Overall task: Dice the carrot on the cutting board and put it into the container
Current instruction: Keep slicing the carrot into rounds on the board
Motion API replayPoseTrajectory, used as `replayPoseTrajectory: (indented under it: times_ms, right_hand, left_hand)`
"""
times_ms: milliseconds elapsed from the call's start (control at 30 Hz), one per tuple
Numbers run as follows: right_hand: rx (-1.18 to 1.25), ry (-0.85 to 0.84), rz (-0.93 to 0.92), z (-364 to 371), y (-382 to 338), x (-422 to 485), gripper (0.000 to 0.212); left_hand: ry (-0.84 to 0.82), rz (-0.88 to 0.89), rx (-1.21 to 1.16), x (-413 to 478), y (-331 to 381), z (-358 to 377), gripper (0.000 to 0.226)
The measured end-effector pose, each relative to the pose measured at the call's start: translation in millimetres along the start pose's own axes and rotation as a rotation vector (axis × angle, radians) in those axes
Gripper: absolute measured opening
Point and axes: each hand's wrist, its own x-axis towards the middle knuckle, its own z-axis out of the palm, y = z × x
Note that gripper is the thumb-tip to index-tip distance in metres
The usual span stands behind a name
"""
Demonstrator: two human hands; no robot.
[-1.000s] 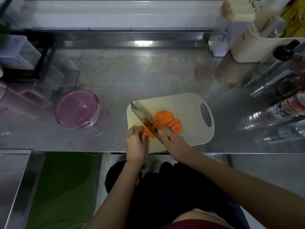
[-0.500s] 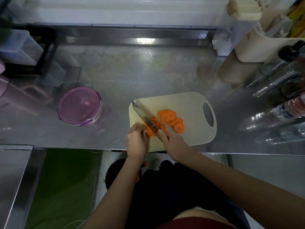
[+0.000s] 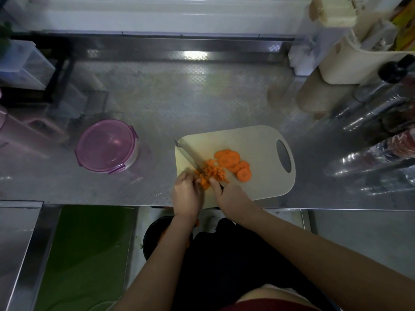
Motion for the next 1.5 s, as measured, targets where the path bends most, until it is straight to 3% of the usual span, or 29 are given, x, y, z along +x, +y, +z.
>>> replayPoseTrajectory:
  times_ms: [233,400,533,700,933,1100,1300,1500]
  right_hand:
    - [-0.019,0.092,-0.065,18,2,14,0.064]
    - [0.175,0.033,-0.143,-6,-2,14,0.039]
    - [0.164,-0.063,-0.145,-18,-5,9,0.030]
    - [0.149,-0.016,-0.165,-22,-9,1,0.039]
    - [0.146,-0.031,-0.211,-28,-3,-7,0.035]
    - [0.192,-0.028,-0.260,-25,-2,-13,0.035]
    - [-0.014,-0.044,-0.182,-16,1,-12,0.047]
    - [-0.153,-0.018,-0.134,-5,-3,-11,0.050]
  left_hand:
    - [-0.004,0.013,0.013,0,-7,5,0.013]
    - [0.018,0.034,-0.030,-1,-7,3,0.011]
    - [-0.013,-0.035,-0.141,4,-4,-6,0.006]
    - [-0.039,-0.064,-0.180,7,-9,-4,0.014]
    - [0.013,-0.076,-0.185,-5,-17,-3,0.025]
    - [0.020,-0.100,-0.158,-4,-14,-2,0.018]
    - [0.022,-0.058,-0.118,-1,-15,0,0.010]
    - [0.001,-0.073,0.034,0,-14,-3,0.016]
